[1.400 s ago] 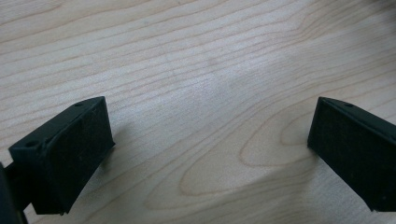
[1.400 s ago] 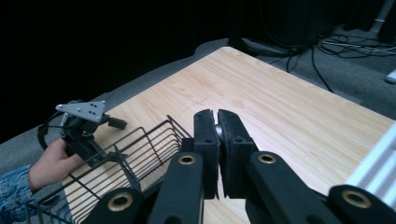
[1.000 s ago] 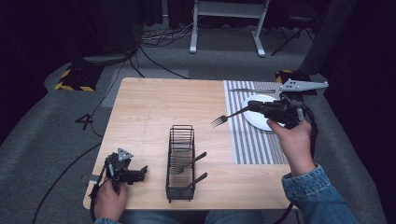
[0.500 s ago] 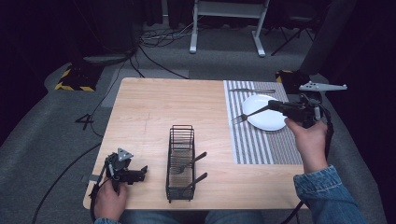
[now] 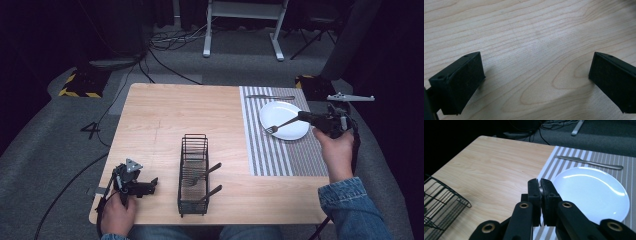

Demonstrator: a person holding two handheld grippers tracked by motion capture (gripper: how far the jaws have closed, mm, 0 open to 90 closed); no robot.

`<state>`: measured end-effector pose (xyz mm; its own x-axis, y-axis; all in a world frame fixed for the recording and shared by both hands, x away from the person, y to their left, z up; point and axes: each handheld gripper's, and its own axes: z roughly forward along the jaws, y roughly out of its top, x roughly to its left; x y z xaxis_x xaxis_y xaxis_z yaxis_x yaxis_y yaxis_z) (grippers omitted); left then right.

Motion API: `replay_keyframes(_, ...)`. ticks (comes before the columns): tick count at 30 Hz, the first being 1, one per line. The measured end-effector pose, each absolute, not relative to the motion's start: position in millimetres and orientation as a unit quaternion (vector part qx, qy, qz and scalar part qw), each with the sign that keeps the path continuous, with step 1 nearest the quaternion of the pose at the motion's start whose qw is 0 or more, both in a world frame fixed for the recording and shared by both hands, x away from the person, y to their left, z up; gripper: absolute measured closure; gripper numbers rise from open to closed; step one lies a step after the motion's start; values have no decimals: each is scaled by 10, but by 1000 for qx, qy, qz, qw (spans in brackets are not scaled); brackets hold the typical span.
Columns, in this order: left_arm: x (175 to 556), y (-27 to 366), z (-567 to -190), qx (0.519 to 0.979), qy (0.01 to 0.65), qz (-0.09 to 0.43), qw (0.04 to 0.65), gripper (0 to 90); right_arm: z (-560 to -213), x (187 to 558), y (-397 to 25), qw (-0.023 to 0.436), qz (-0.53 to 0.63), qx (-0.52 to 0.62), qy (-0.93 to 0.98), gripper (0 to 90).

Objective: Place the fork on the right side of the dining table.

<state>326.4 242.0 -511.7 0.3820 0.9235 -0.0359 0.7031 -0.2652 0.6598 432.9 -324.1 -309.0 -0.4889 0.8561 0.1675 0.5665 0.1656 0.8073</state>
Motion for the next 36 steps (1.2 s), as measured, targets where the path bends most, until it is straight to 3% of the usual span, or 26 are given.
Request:
replay_keyframes(18, 3264, 2420, -5117, 774, 525, 182, 303, 1, -3614, 4397, -3310, 131, 411, 507, 746, 868)
replay_keyframes(29, 3264, 2420, -5117, 774, 525, 182, 303, 1, -3667, 4395, -3374, 122, 420, 517, 736, 863)
replay_keyframes(36, 3264, 2420, -5117, 774, 525, 182, 303, 1, -3692, 4476, -3413, 128, 405, 541, 726, 755)
